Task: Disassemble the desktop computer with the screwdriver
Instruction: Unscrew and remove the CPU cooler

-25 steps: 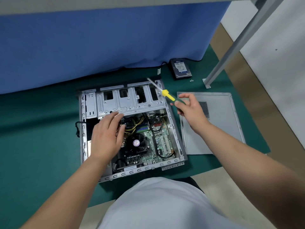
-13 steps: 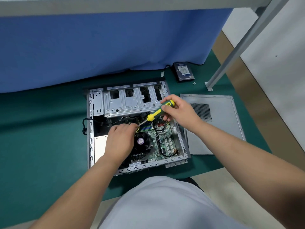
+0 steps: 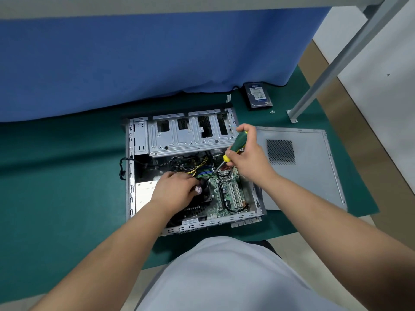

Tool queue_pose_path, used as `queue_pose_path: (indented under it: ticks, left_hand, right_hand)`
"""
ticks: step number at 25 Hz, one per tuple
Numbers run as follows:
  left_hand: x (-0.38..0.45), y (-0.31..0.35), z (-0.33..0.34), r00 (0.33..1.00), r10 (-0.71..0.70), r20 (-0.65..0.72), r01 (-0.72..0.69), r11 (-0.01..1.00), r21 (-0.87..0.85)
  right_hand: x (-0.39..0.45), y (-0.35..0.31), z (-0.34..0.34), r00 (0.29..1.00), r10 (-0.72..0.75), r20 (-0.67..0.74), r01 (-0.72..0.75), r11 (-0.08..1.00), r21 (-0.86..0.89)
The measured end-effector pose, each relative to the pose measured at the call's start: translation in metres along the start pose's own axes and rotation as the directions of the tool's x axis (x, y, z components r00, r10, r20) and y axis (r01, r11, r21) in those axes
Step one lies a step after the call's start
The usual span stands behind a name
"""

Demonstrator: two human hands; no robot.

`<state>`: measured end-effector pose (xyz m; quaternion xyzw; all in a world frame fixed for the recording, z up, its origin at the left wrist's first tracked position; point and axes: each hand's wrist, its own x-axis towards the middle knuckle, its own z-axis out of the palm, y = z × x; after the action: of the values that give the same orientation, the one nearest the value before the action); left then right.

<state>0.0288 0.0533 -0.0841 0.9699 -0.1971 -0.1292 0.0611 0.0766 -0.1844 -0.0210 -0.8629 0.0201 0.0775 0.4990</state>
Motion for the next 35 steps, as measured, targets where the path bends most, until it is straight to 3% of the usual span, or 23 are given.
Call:
queue_pose_path:
  ticks: [3, 6, 17, 23, 27, 32, 35]
  left_hand:
    - [-0.001, -0.001, 0.009, 0.993, 0.056, 0.104, -0.070, 0.989, 0.134]
    - [-0.001, -0.002, 0.013, 0.993, 0.060, 0.103, -0.078, 0.981, 0.178]
    - [0.002, -0.003, 0.016, 0.993, 0.067, 0.092, -0.082, 0.983, 0.166]
    - [0.002, -0.002, 0.017, 0.994, 0.078, 0.082, -0.091, 0.982, 0.166]
    - [0.002, -0.001, 0.018, 0.993, 0.083, 0.083, -0.097, 0.977, 0.188]
    - [0.002, 0.000, 0.017, 0.993, 0.063, 0.097, -0.080, 0.980, 0.182]
    - [0.002, 0.000, 0.017, 0.993, 0.064, 0.095, -0.081, 0.980, 0.183]
  right_hand:
    - [-0.005, 0.005, 0.003, 0.999, -0.052, 0.012, 0.053, 0.992, -0.114]
    - [-0.008, 0.011, 0.011, 0.996, -0.079, 0.032, 0.084, 0.975, -0.206]
    - [-0.008, 0.016, 0.016, 0.992, -0.124, 0.024, 0.126, 0.957, -0.261]
    - [-0.011, 0.009, 0.012, 0.953, -0.263, 0.148, 0.300, 0.880, -0.369]
    - [-0.006, -0.011, 0.004, 0.891, -0.344, 0.297, 0.452, 0.739, -0.500]
    - [0.007, -0.037, 0.001, 0.856, -0.350, 0.380, 0.493, 0.330, -0.805]
    - [0.013, -0.047, 0.001, 0.859, -0.304, 0.413, 0.489, 0.241, -0.838]
